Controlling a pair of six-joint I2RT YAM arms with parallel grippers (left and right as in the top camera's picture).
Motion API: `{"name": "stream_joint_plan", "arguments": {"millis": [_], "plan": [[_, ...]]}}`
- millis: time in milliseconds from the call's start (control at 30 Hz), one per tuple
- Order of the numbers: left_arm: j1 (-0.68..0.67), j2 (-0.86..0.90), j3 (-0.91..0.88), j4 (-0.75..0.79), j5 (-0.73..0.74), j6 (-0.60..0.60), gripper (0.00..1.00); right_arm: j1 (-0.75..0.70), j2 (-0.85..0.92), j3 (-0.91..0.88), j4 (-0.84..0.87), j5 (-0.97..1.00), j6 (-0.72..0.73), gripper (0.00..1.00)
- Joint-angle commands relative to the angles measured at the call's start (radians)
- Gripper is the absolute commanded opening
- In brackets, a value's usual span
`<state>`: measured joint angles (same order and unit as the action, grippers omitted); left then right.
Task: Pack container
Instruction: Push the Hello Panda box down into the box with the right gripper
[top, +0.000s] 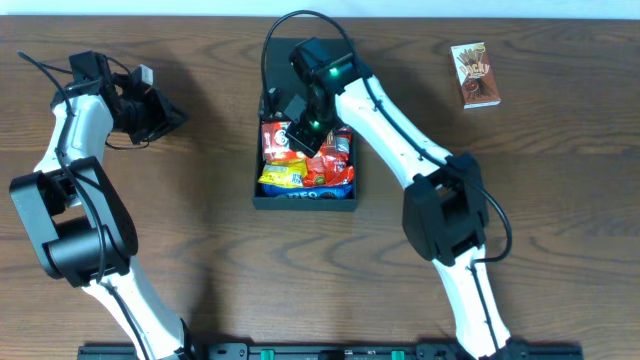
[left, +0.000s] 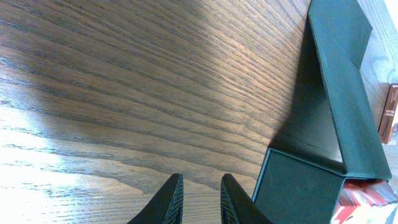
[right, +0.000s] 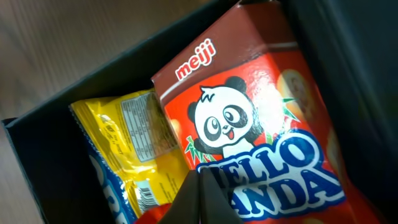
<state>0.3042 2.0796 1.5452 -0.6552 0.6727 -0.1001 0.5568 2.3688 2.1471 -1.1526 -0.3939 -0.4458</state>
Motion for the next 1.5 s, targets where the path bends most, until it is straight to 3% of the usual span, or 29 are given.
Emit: {"name": "stream_joint_plan", "arguments": {"millis": [0,500,667,1467], "plan": [[0.006,-0.021,0.018,-0.006,-0.011,0.019,0.22,-0.014,0.016,-0.002,0.005,0.019,0.024,0.01],[0.006,-0.021,0.018,-0.006,-0.011,0.019,0.22,-0.019,-0.054,0.071,0.002,-0.074,0.031,0.01],[0.005,-0.021,0.018,-0.006,-0.011,0.019,0.22,-0.036,-0.054,0.071,0.097,0.071,0.167,0.01],[0.005,-0.021,0.018,-0.006,-0.022,0.018,0.22,-0.042,0.064,0.057,0.068,0.158,0.217,0.01]]}}
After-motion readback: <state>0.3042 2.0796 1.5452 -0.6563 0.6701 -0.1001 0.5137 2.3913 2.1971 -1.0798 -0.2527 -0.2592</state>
